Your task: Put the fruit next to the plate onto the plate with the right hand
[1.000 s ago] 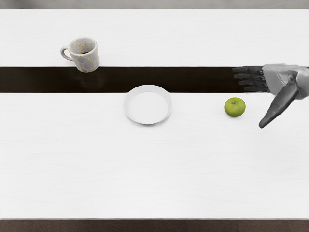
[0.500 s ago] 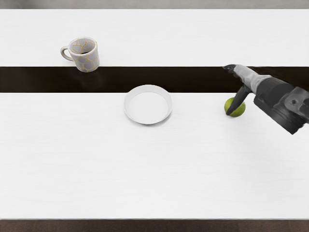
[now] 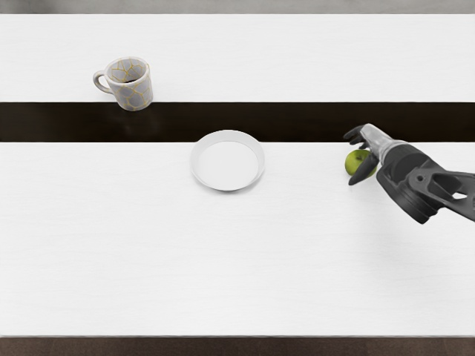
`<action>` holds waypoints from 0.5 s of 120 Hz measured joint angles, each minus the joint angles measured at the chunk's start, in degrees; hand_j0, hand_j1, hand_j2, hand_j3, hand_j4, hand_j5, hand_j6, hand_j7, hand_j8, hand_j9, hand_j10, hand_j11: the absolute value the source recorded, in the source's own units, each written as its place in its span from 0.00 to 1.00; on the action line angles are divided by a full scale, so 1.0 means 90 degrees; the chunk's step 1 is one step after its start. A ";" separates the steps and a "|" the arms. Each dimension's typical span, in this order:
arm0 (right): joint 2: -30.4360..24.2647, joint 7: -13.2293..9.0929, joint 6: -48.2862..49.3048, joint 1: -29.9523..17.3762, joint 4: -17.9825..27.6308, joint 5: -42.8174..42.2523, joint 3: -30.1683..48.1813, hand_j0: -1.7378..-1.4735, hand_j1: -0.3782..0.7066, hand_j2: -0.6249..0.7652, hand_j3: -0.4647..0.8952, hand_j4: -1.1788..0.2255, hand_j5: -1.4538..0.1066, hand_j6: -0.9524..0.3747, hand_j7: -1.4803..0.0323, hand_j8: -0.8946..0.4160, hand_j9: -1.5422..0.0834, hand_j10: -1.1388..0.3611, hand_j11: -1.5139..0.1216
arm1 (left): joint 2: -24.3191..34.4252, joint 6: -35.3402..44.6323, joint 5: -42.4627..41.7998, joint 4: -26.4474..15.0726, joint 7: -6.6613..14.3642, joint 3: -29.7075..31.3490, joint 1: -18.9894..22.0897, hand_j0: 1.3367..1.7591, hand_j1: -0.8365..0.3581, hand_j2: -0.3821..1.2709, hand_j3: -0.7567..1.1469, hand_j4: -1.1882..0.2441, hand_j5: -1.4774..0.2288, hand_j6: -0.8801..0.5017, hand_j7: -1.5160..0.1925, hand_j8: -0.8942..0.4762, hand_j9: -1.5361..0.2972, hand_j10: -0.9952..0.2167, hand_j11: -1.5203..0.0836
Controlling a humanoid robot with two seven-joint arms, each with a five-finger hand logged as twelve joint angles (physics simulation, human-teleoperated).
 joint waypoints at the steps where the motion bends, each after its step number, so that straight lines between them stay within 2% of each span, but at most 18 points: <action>1: 0.0000 0.0000 0.0000 -0.0001 0.0000 0.0001 -0.0001 0.30 0.37 0.41 0.34 0.61 0.67 0.48 0.71 0.44 0.70 0.55 0.68 | 0.0000 0.0000 0.0000 0.0000 0.0000 0.0000 0.0000 0.76 0.98 0.23 0.40 0.82 0.86 0.63 0.88 0.65 0.83 0.81 0.94; 19: 0.0002 0.0000 -0.0002 -0.0016 -0.0007 0.0008 -0.0014 0.30 0.47 0.39 0.34 0.55 0.60 0.41 0.63 0.38 0.63 0.49 0.61 | 0.0000 0.0000 0.0000 0.0000 0.0001 0.0000 0.0000 0.76 0.98 0.23 0.40 0.82 0.86 0.63 0.88 0.65 0.83 0.81 0.94; 33: 0.0005 -0.0001 -0.0006 -0.0064 -0.0011 -0.0007 -0.0015 0.30 0.51 0.39 0.34 0.52 0.57 0.38 0.60 0.39 0.60 0.47 0.58 | 0.0000 0.0000 0.0000 0.0000 0.0000 0.0000 0.0004 0.76 0.98 0.23 0.40 0.82 0.86 0.63 0.88 0.65 0.83 0.81 0.94; 47: 0.0007 -0.0001 0.0006 -0.0090 -0.0008 -0.0023 -0.0012 0.31 0.53 0.37 0.34 0.49 0.54 0.35 0.57 0.41 0.57 0.49 0.54 | 0.0000 0.0000 0.0000 0.0000 0.0000 -0.0001 0.0004 0.76 0.98 0.23 0.40 0.82 0.86 0.63 0.88 0.65 0.83 0.81 0.94; 60: 0.0008 -0.0002 0.0013 -0.0098 -0.0002 -0.0043 -0.0014 0.32 0.55 0.43 0.34 0.44 0.50 0.36 0.52 0.43 0.52 0.50 0.49 | 0.0000 0.0000 0.0000 0.0000 0.0000 -0.0001 0.0000 0.76 0.98 0.23 0.40 0.82 0.86 0.63 0.88 0.65 0.83 0.81 0.94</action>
